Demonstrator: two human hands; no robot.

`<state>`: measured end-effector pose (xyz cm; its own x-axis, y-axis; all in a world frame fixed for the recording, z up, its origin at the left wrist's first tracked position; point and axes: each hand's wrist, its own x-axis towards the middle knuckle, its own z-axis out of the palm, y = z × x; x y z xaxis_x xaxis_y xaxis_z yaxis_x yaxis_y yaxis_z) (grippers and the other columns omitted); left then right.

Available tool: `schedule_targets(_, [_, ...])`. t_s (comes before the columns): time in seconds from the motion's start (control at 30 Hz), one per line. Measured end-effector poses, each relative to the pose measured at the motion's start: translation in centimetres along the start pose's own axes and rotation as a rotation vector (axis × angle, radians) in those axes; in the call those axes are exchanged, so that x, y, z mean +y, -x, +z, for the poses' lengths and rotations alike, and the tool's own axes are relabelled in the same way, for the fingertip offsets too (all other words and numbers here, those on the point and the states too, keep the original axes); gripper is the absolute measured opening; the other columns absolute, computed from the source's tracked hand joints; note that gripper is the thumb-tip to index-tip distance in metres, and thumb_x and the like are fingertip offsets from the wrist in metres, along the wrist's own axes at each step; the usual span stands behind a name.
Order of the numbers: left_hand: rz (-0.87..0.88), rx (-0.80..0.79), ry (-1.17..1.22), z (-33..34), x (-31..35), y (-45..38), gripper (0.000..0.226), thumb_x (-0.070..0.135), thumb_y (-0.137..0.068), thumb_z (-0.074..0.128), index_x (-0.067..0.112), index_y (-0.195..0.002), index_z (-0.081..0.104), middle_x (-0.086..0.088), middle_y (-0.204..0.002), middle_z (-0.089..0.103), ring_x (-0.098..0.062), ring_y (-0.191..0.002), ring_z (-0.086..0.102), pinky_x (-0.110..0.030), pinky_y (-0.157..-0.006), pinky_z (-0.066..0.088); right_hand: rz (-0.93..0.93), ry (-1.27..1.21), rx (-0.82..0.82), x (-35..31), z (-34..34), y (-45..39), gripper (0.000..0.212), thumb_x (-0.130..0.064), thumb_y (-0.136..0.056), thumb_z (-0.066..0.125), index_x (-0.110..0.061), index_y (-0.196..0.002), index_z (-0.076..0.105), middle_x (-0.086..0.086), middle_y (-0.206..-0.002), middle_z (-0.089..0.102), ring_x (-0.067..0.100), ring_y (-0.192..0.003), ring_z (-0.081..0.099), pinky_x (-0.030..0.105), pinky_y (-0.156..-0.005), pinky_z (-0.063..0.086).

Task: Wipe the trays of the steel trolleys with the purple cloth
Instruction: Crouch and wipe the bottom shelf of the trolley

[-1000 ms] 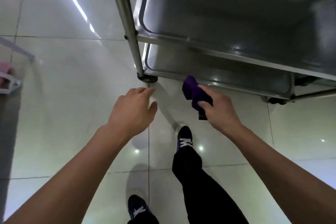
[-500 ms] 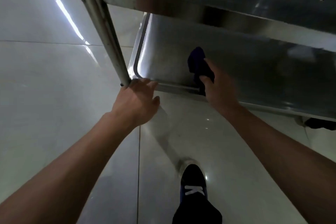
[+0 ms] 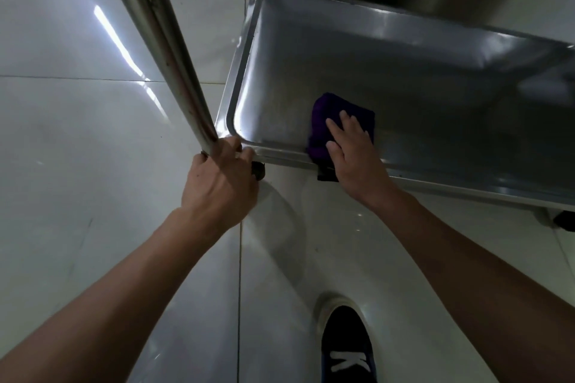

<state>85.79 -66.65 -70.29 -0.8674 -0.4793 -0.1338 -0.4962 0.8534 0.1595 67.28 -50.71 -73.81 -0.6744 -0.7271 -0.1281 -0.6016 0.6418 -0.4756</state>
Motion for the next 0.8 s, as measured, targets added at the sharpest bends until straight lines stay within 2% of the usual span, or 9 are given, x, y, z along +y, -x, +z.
schedule_targets(0.27, [0.065, 0.000, 0.008, 0.1, -1.1, 0.0, 0.044, 0.028, -0.094, 0.051, 0.015, -0.136, 0.057, -0.003, -0.134, 0.056, -0.024, -0.122, 0.056, -0.037, -0.093, 0.051, -0.104, 0.125, -0.048, -3.6, 3.1, -3.1, 0.051, -0.033, -0.108, 0.026, -0.025, -0.158, 0.018, 0.004, -0.167, 0.001, 0.022, -0.153, -0.004, 0.044, -0.123, 0.000])
schedule_targets(0.43, [0.100, 0.010, 0.021, 0.7, -2.0, 0.2, 0.046, 0.028, -0.094, 0.051, 0.014, -0.138, 0.054, -0.002, -0.137, 0.054, -0.022, -0.118, 0.056, -0.034, -0.087, 0.049, -0.205, 0.170, -0.095, -7.5, 5.1, -6.0, 0.053, -0.034, -0.106, 0.026, -0.029, -0.158, 0.015, 0.004, -0.167, -0.001, 0.022, -0.153, -0.005, 0.043, -0.122, -0.001])
schedule_targets(0.53, [0.092, 0.006, 0.029, 1.1, -2.3, 0.3, 0.045, 0.027, -0.095, 0.050, 0.016, -0.138, 0.052, -0.003, -0.136, 0.049, -0.022, -0.108, 0.058, -0.034, -0.082, 0.049, -0.256, 0.175, -0.109, -9.0, 5.8, -7.2, 0.053, -0.032, -0.106, 0.029, -0.031, -0.157, 0.016, 0.004, -0.167, -0.001, 0.022, -0.153, -0.004, 0.043, -0.122, -0.001])
schedule_targets(0.67, [0.084, 0.017, 0.033, 1.5, -2.1, 0.6, 0.041, 0.026, -0.094, 0.052, 0.017, -0.135, 0.054, -0.005, -0.135, 0.049, -0.023, -0.104, 0.059, -0.035, -0.082, 0.051, -0.278, 0.167, -0.091, -8.7, 5.9, -6.3, 0.053, -0.027, -0.106, 0.032, -0.032, -0.157, 0.019, 0.006, -0.167, 0.003, 0.025, -0.153, 0.000, 0.044, -0.122, 0.003])
schedule_targets(0.8, [0.048, 0.038, -0.015, 1.3, -0.5, 0.2, 0.036, 0.031, -0.094, 0.054, 0.014, -0.126, 0.059, -0.006, -0.130, 0.054, -0.024, -0.115, 0.056, -0.040, -0.091, 0.053, -0.211, 0.167, -0.027, -5.5, 4.5, -4.1, 0.054, -0.021, -0.105, 0.035, -0.028, -0.157, 0.021, 0.006, -0.166, 0.008, 0.026, -0.153, 0.004, 0.046, -0.124, 0.008])
